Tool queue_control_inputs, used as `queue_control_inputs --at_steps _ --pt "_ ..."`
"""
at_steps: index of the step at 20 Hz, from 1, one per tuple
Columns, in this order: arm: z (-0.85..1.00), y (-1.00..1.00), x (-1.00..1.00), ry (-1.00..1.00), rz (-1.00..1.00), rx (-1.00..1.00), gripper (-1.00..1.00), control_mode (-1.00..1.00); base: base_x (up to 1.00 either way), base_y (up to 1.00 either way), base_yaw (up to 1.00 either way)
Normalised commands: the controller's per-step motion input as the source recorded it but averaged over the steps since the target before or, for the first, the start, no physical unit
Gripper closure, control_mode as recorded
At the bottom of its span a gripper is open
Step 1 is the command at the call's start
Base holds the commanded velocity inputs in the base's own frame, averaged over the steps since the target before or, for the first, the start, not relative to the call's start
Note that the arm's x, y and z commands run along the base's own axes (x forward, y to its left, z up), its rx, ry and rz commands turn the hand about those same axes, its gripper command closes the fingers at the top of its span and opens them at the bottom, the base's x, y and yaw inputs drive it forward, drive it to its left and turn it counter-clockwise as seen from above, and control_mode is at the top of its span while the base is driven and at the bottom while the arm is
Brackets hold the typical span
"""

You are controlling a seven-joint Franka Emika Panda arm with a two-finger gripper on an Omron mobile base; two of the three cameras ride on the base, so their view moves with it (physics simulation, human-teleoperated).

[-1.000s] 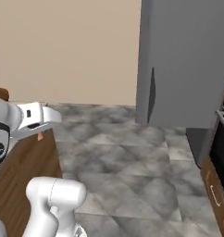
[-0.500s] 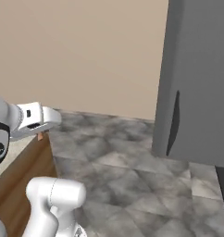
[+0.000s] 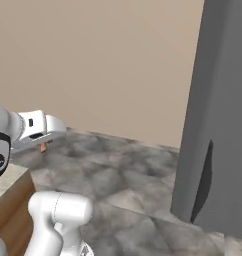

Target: Place the liquor on the top shelf of the fridge to keep it out of children's reach, and place the orange and mushroom on lower shelves for easy access.

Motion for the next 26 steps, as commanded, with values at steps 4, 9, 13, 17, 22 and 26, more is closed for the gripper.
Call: queue_control_inputs --at_steps 4,9,13,17,22,26 --pt "0.00 0.00 0.00 0.00 0.00 0.00 1.00 1.00 1.00 0.04 0.11" --pt "0.00 0.00 0.00 0.00 0.00 0.00 1.00 1.00 1.00 0.05 0.02" --pt "0.00 0.00 0.00 0.00 0.00 0.00 1.00 1.00 1.00 0.10 -0.19" --pt "0.00 0.00 0.00 0.00 0.00 0.00 1.00 1.00 0.93 0.19 -0.41" --pt "0.00 0.00 0.00 0.00 0.00 0.00 1.00 1.00 0.79 0.15 -0.52" --pt "0.00 0.00 0.00 0.00 0.00 0.00 1.00 1.00 0.44 0.04 -0.65"
